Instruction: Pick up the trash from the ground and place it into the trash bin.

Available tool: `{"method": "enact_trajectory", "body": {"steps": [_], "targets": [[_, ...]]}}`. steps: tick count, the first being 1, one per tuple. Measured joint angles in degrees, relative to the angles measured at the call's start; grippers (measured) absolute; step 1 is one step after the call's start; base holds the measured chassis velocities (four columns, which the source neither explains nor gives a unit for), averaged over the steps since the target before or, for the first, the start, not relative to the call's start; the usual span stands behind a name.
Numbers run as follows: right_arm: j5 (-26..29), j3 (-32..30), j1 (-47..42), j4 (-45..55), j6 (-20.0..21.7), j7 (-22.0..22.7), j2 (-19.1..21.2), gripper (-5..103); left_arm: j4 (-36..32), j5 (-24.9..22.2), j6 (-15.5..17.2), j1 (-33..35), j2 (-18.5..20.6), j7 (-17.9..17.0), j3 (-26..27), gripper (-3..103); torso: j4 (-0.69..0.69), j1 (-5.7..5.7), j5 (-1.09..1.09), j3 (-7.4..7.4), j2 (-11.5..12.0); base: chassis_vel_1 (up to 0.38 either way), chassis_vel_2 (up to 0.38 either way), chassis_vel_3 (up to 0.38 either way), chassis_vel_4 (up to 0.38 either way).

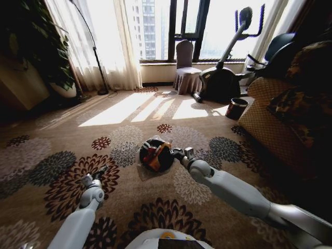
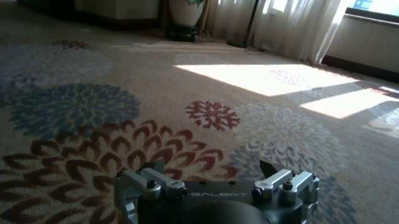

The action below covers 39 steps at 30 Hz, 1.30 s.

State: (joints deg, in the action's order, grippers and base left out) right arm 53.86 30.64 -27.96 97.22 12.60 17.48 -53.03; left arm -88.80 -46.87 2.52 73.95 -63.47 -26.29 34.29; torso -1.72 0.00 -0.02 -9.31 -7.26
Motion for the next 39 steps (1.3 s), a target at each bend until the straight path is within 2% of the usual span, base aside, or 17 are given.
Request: {"method": "enact_trajectory", "body": {"steps": [7, 12, 14, 17, 18, 20, 21, 23, 24, 26, 27, 29, 30, 32, 33, 38, 39], "targets": [[-0.32, 0.0, -0.22, -0.19, -0.01, -0.32, -0.32, 0, -0.16, 0.09, 0.4, 0.1, -1.09, -0.55, 0.08, 100, 0.06, 0.0, 0.02, 0.0, 0.0, 0.187, 0.196, -0.185, -0.203], [-0.44, -0.07, -0.56, 0.1, -0.03, -0.38, 0.16, 0, -0.59, 0.12, 2.25, 0.34, -2.35, -1.83, 0.09, 100, 0.01, 0.01, 0.02, 0.0, 0.0, 0.299, 0.287, -0.301, -0.278], [-0.54, -0.11, -0.64, 0.24, -0.1, -0.38, 0.31, 0, 0.12, 0.14, 2.71, 0.01, -2.46, -1.94, 0.6, 100, 0.03, 0.01, 0.05, 0.01, 0.0, 0.377, 0.315, -0.341, -0.301], [-0.58, -0.13, -0.67, 0.27, -0.25, -0.42, 0.35, 0, 0.88, -0.4, 3.59, -0.34, -2.08, -2.28, 1.27, 100, -0.01, 0.01, -0.02, 0.0, 0.01, 0.417, 0.328, -0.412, -0.294], [-0.58, -0.14, -0.67, 0.28, -0.35, -0.44, 0.34, 0, 0.84, -0.81, 4.29, -0.17, -1.86, -2.45, 1.36, 100, 0.03, 0.01, 0.03, 0.0, 0.01, 0.477, 0.281, -0.429, -0.277], [-0.59, -0.18, -0.67, 0.28, -0.53, -0.43, 0.3, 0, 0.59, -0.97, 4.69, 0.15, -1.86, -2.66, 1.37, 100, 0.03, 0.0, -0.02, 0.0, 0.01, 0.477, 0.271, -0.447, -0.277], [-0.59, -0.19, -0.67, 0.29, -0.64, -0.44, 0.25, 0, 0.27, -1.05, 5.04, 0.45, -1.96, -2.87, 1.38, 100, -0.01, 0.01, 0.0, 0.01, 0.01, 0.465, 0.26, -0.465, -0.196], [-0.58, -0.23, -0.66, 0.43, -0.86, -0.5, 0.21, 0, -0.49, -1.13, 6.02, 1.1, -2.31, -3.27, 1.38, 100, 0.03, 0.01, 0.05, 0.01, 0.01, 0.465, 0.222, -0.466, -0.196], [-0.6, -0.26, -0.66, 0.47, -1.09, -0.5, 0.21, 0, -1.1, -1.14, 7.06, 1.6, -2.67, -3.63, 1.55, 100, 0.02, 0.0, 0.04, 0.02, 0.0, 0.456, 0.222, -0.412, -0.111], [-0.82, -0.32, -0.77, 0.59, -1.59, -0.58, 0.31, 0, -3.44, -3.11, 11.35, 2.74, -3.89, -4.58, 3.66, 100, -0.01, 0.0, 0.06, 0.02, 0.01, 0.359, -0.018, -0.362, -0.015], [-0.82, -0.32, -0.77, 0.59, -1.59, -0.58, 0.31, 0, -3.44, -3.11, 11.35, 2.74, -3.89, -4.58, 3.66, 100, -0.01, 0.0, 0.06, 0.02, 0.01, 0.336, -0.081, -0.362, -0.015], [-1.04, -0.46, -0.86, 0.62, -1.73, -0.58, 0.46, 0, -5.34, -5.68, 14.21, 3.74, -4.11, -5.1, 4.78, 100, 0.02, 0.0, 0.01, 0.03, 0.0, 0.336, -0.111, -0.244, 0.075], [-1.26, -0.61, -0.9, 0.44, -1.96, -0.71, 0.52, 0, -6.86, -5.81, 15.76, 5.48, -4.03, -4.02, 5.22, 100, 0.02, 0.0, -0.04, 0.02, 0.0, 0.152, -0.184, -0.162, 0.152], [-1.27, -0.62, -0.9, 0.4, -1.97, -0.71, 0.5, 0, -6.95, -5.45, 15.79, 5.71, -4.01, -3.65, 5.24, 100, 0.02, 0.0, -0.03, 0.02, 0.0, 0.152, -0.184, -0.162, 0.162], [-1.28, -0.63, -0.91, 0.19, -2.05, -0.71, 0.28, 0, -7.29, -2.85, 15.65, 6.91, -3.87, -1.71, 5.28, 100, 0.05, 0.0, 0.01, 0.03, 0.0, 0.056, -0.201, -0.105, 0.153], [-1.32, -0.68, -0.91, 0.23, -2.15, -0.58, -0.04, 0, -8.01, 1.14, 15.2, 9.06, -3.82, 1.06, 4.78, 100, 0.07, 0.0, -0.02, 0.03, -0.01, 0.015, -0.142, -0.057, 0.101], [-1.39, -0.69, -0.91, 0.34, -2.15, -0.6, -0.07, 0, -7.93, 3.38, 14.62, 9.47, -4.15, 1.85, 4.69, 100, 0.06, 0.0, 0.0, 0.02, 0.0, 0.0, 0.0, 0.0, 0.0]]}}
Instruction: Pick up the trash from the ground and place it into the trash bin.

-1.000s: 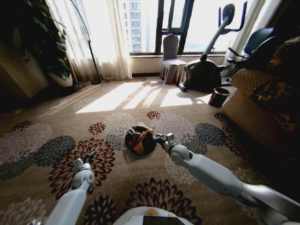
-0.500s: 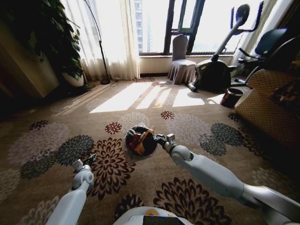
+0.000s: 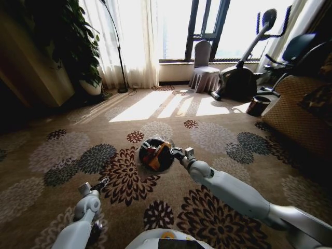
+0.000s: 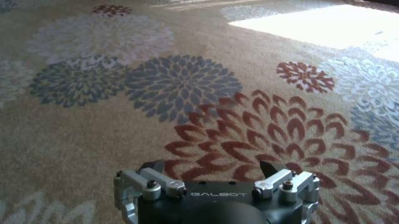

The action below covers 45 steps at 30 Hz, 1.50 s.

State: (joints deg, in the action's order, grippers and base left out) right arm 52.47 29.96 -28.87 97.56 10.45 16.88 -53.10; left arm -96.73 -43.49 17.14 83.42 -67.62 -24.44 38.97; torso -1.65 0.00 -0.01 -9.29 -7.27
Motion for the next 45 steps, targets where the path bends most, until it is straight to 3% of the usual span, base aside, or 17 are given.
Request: {"method": "enact_trajectory", "body": {"steps": [4, 6, 12, 15, 17, 18, 29, 35, 42, 45], "targets": [[-0.42, -0.04, -0.13, 0.09, -0.44, -0.21, -0.04, 0, 0.55, 4.48, -0.89, 0.6, -0.61, 1.7, 0.67, 100, -0.04, 0.01, 0.04, -0.02, 0.01, 0.0, 0.0, 0.0, 0.0], [-0.8, -0.1, -0.27, 0.05, -0.64, -0.46, -0.03, 0, 1.06, 9.27, -1.9, 1.88, -0.35, 3.26, 1.7, 100, -0.05, 0.01, 0.03, -0.02, 0.01, 0.0, 0.0, 0.0, 0.0], [-0.82, 0.55, 0.0, -0.34, -0.59, -1.07, 0.29, 0, -2.3, 10.67, -0.51, 7.17, 1.79, 6.0, 4.56, 100, -0.01, 0.01, 0.01, -0.02, 0.01, 0.066, -0.052, -0.064, 0.072], [-0.73, 0.88, 0.41, -0.86, -0.49, -1.5, -0.14, 0, -5.25, 11.15, 0.87, 12.91, 4.14, 10.91, 7.13, 100, -0.04, 0.01, 0.01, -0.02, 0.01, 0.144, -0.144, -0.143, 0.161], [-0.76, 0.89, 0.43, -0.95, -0.5, -1.62, -0.33, 0, -5.74, 11.17, 1.23, 13.76, 4.44, 11.88, 7.65, 100, -0.04, 0.01, 0.01, -0.01, 0.01, 0.174, -0.165, -0.174, 0.204], [-0.85, 0.92, 0.43, -1.21, -0.5, -1.88, -0.8, 0, -7.24, 11.08, 2.23, 15.84, 5.01, 14.35, 8.9, 100, -0.05, 0.0, -0.02, -0.01, 0.01, 0.216, -0.193, -0.243, 0.24], [-1.96, -0.2, -0.05, -1.34, -0.94, -2.65, -1.59, 0, -11.13, 5.16, 10.68, 20.11, 4.61, 18.76, 10.72, 100, -0.02, -0.01, 0.03, 0.02, -0.01, 0.183, -0.19, -0.195, 0.188], [-2.95, -1.24, -0.65, -1.55, -1.53, -2.86, -2.13, 0, -9.94, 3.64, 12.29, 21.17, 6.18, 20.19, 10.38, 100, -0.03, 0.01, -0.01, -0.03, 0.0, -0.014, 0.006, 0.02, -0.02], [-4.31, -1.94, -1.55, -1.51, -1.48, -2.99, -2.57, 0, -8.61, -4.13, 16.69, 18.92, 6.68, 17.66, 8.13, 100, -0.03, 0.0, 0.02, -0.01, 0.0, 0.0, 0.0, 0.0, 0.0], [-5.08, -2.45, -1.86, -1.76, -1.44, -3.3, -3.17, 0, -8.99, -9.11, 19.33, 18.22, 7.24, 13.84, 7.41, 100, -0.04, 0.0, 0.01, -0.01, 0.01, 0.0, 0.0, 0.0, 0.0]]}}
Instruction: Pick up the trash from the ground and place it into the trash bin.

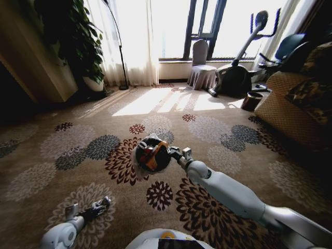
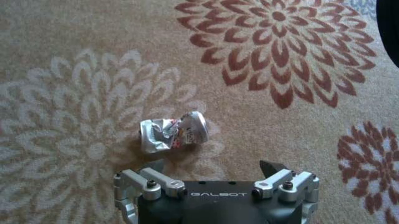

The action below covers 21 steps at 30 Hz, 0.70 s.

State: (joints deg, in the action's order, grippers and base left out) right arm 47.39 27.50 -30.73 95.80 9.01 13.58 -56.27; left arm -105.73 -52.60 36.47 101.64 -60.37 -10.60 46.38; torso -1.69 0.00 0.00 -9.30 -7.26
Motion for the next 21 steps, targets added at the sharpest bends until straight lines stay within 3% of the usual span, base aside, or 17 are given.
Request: {"method": "enact_trajectory", "body": {"steps": [2, 9, 17, 21], "targets": [[-0.15, -0.06, -0.07, 0.0, 0.0, -0.11, -0.05, 0, -0.19, -0.53, 0.26, 0.0, 0.11, -0.6, -0.06, 100, 0.0, 0.0, 0.01, 0.0, 0.0, 0.0, 0.0, 0.0, 0.0], [-0.86, -0.92, -0.39, -0.61, -0.97, -0.98, -0.53, 0, 1.37, -11.81, 2.51, -2.39, 0.88, -10.67, -0.73, 100, 0.0, 0.0, 0.01, 0.01, 0.0, 0.075, -0.088, -0.079, 0.081], [-1.19, -0.94, -0.41, -1.08, -1.15, -1.07, -0.74, 0, 5.69, -14.86, 2.64, -8.16, 0.12, -13.68, -3.48, 100, 0.0, 0.0, 0.0, 0.01, 0.0, 0.045, -0.054, -0.042, 0.052], [-1.44, -0.69, -0.45, -1.42, -1.27, -1.06, -0.96, 0, 10.37, -15.38, 1.23, -13.31, -0.72, -15.49, -4.94, 100, 0.02, 0.0, 0.01, -0.01, 0.0, 0.0, 0.0, 0.0, 0.0]]}}
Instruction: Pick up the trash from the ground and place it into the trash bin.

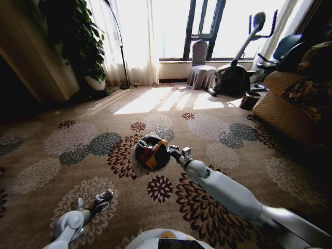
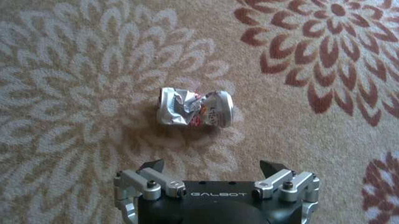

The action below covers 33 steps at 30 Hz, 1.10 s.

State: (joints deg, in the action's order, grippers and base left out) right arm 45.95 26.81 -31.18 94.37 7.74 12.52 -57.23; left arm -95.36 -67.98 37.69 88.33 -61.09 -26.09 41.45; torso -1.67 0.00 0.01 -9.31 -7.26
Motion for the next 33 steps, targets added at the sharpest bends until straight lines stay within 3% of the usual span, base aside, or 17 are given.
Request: {"method": "enact_trajectory", "body": {"steps": [5, 18, 29, 33], "targets": [[0.36, 0.29, 0.93, -1.19, -1.06, -0.2, -0.51, 0, 5.0, 0.51, -1.89, -4.18, -0.13, -0.4, -0.4, 100, -0.03, 0.0, 0.0, 0.01, 0.0, 0.0, 0.0, 0.0, 0.0], [0.34, 1.08, 1.08, -1.69, -0.52, -0.8, -1.71, 0, 9.25, -0.26, -2.04, -8.19, 0.75, -0.7, -1.9, 100, -0.02, 0.0, 0.01, 0.01, 0.0, 0.001, 0.009, 0.001, -0.005], [0.52, 1.49, 1.96, -2.72, -0.42, -0.76, -2.36, 0, 11.14, -4.81, -3.22, -10.36, -0.9, -5.83, -3.24, 100, -0.01, 0.0, -0.01, 0.01, 0.0, 0.045, 0.149, -0.053, -0.168], [0.53, 1.5, 1.96, -2.88, -0.52, -0.77, -2.3, 0, 11.77, -4.97, -3.44, -10.53, -1.04, -7.24, -4.61, 100, -0.07, 0.0, 0.01, 0.0, 0.01, 0.113, 0.219, -0.104, -0.19]]}}
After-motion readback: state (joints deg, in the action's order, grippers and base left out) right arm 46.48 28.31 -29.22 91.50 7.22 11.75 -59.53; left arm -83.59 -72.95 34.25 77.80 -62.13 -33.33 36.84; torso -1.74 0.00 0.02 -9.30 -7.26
